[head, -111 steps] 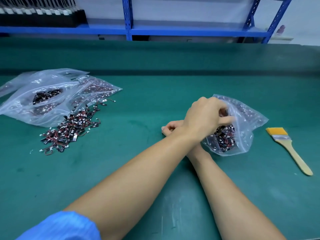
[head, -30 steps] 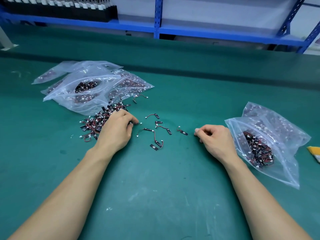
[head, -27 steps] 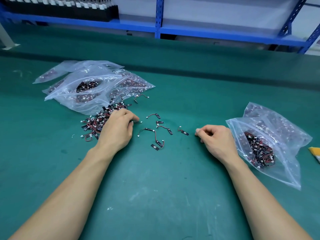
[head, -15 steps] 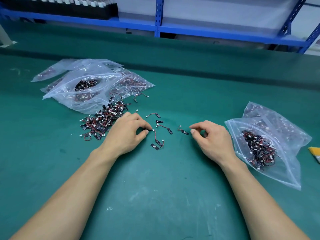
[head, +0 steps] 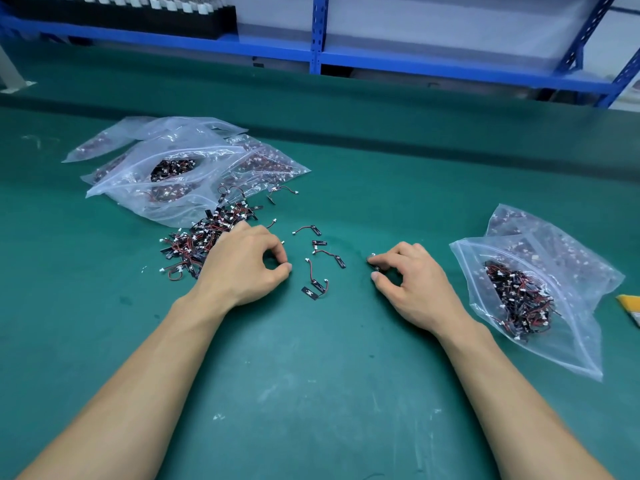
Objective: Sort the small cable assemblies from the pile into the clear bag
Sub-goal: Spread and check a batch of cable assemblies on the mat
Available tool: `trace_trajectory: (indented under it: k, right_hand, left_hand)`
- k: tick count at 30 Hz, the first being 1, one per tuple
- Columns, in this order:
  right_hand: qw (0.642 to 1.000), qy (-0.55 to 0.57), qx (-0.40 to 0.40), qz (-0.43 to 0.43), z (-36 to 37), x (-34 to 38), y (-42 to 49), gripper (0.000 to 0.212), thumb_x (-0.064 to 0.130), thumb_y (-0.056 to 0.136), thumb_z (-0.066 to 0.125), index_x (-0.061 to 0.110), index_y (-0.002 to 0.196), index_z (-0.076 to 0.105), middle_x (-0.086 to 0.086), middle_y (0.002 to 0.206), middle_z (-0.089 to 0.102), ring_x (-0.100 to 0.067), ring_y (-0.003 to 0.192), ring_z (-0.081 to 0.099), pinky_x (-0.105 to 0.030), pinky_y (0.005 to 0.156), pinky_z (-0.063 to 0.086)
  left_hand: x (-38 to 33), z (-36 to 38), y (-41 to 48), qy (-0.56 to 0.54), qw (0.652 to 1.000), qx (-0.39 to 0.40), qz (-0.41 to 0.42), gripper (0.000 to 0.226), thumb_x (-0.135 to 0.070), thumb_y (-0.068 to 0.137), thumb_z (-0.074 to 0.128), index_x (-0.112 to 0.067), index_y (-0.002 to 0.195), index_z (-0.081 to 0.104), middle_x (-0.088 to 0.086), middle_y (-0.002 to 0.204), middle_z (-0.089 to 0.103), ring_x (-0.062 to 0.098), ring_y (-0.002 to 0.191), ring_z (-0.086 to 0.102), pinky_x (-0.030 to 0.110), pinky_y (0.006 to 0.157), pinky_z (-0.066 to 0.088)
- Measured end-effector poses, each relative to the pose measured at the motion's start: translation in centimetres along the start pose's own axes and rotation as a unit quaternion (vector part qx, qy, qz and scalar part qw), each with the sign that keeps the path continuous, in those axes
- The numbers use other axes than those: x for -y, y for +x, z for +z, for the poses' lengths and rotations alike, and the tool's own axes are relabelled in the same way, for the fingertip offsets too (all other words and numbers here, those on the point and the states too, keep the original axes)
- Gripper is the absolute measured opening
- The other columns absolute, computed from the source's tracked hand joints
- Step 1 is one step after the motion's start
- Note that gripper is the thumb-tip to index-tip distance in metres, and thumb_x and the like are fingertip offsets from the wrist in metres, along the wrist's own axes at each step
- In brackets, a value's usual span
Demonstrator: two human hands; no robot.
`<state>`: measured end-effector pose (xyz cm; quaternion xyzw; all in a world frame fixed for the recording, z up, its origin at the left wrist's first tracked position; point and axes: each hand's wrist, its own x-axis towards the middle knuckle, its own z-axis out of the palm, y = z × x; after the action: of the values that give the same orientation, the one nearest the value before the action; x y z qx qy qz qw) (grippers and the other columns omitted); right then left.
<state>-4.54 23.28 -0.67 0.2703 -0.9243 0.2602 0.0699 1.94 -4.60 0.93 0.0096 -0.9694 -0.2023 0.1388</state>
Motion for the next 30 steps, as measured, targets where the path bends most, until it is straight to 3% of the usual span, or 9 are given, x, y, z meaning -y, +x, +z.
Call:
trace_trajectory:
  k: [3, 6, 10, 15, 21, 26, 30]
  right_hand:
    - [1.0, 0.003, -0.001, 0.009, -0.3, -0.1, 0.0, 0.019, 0.026, 0.092, 0.065, 0.026, 0.109, 0.074, 0.013, 0.091, 0.061, -0.01, 0.092, 0.048, -0.031, 0.084, 0.046]
    - [1.0, 0.006, -0.005, 0.012, -0.5, 0.0, -0.1, 0.016, 0.02, 0.09, 0.067, 0.024, 0.103, 0.075, 0.01, 0.087, 0.063, -0.011, 0.087, 0.049, -0.033, 0.083, 0.047]
    - [1.0, 0.022, -0.005, 0.005, -0.6, 0.3, -0.1, 0.014, 0.016, 0.088, 0.068, 0.023, 0.098, 0.076, 0.01, 0.085, 0.065, -0.009, 0.081, 0.049, -0.033, 0.081, 0.047]
    - [0.998, 0.055, 0.001, -0.014, -0.4, 0.5, -0.2, 0.011, 0.016, 0.088, 0.07, 0.023, 0.094, 0.077, 0.014, 0.082, 0.064, 0.002, 0.076, 0.05, -0.025, 0.075, 0.04]
    - [0.997, 0.073, -0.01, -0.021, -0.5, 0.8, -0.3, 0.014, 0.015, 0.087, 0.071, 0.027, 0.091, 0.078, 0.02, 0.077, 0.059, 0.0, 0.079, 0.051, -0.016, 0.072, 0.036]
    - [0.995, 0.062, -0.078, -0.001, -0.7, 1.0, -0.2, 0.012, 0.011, 0.085, 0.072, 0.022, 0.088, 0.076, 0.02, 0.076, 0.058, 0.002, 0.075, 0.048, -0.021, 0.072, 0.037]
    - [0.995, 0.055, -0.079, -0.024, -0.6, 1.4, -0.3, 0.018, 0.013, 0.087, 0.07, 0.02, 0.104, 0.074, 0.01, 0.093, 0.062, -0.015, 0.091, 0.047, -0.032, 0.083, 0.043]
  left_hand:
    - [-0.1, -0.3, -0.2, -0.021, 0.999, 0.004, 0.05, 0.013, -0.041, 0.077, 0.077, -0.032, 0.078, 0.067, -0.015, 0.089, 0.061, 0.016, 0.091, 0.044, 0.042, 0.09, 0.043]
    - [-0.8, -0.1, -0.4, -0.041, 0.994, 0.029, 0.099, 0.026, -0.056, 0.073, 0.077, -0.033, 0.083, 0.07, -0.018, 0.092, 0.06, 0.013, 0.094, 0.046, 0.041, 0.09, 0.042]
    - [-1.5, 0.6, -0.4, -0.049, 0.99, 0.058, 0.121, 0.033, -0.064, 0.067, 0.078, -0.035, 0.083, 0.073, -0.02, 0.092, 0.058, 0.009, 0.094, 0.043, 0.039, 0.091, 0.04]
    - [-1.7, 1.0, -0.4, -0.08, 0.984, 0.064, 0.144, 0.02, -0.053, 0.073, 0.079, -0.041, 0.088, 0.076, -0.019, 0.09, 0.058, 0.008, 0.091, 0.042, 0.041, 0.089, 0.043]
    - [-1.1, 0.8, 0.0, -0.081, 0.984, 0.06, 0.144, 0.012, -0.033, 0.081, 0.079, -0.036, 0.093, 0.079, -0.016, 0.086, 0.06, 0.013, 0.085, 0.044, 0.041, 0.083, 0.044]
    - [-0.7, 0.5, -0.1, -0.074, 0.986, 0.028, 0.144, 0.014, -0.021, 0.087, 0.075, -0.032, 0.096, 0.079, -0.013, 0.087, 0.063, 0.016, 0.082, 0.047, 0.04, 0.08, 0.045]
    - [-1.6, 0.6, -0.3, -0.08, 0.984, -0.022, 0.155, 0.016, -0.017, 0.087, 0.075, -0.027, 0.1, 0.077, -0.01, 0.091, 0.063, 0.017, 0.084, 0.047, 0.04, 0.081, 0.045]
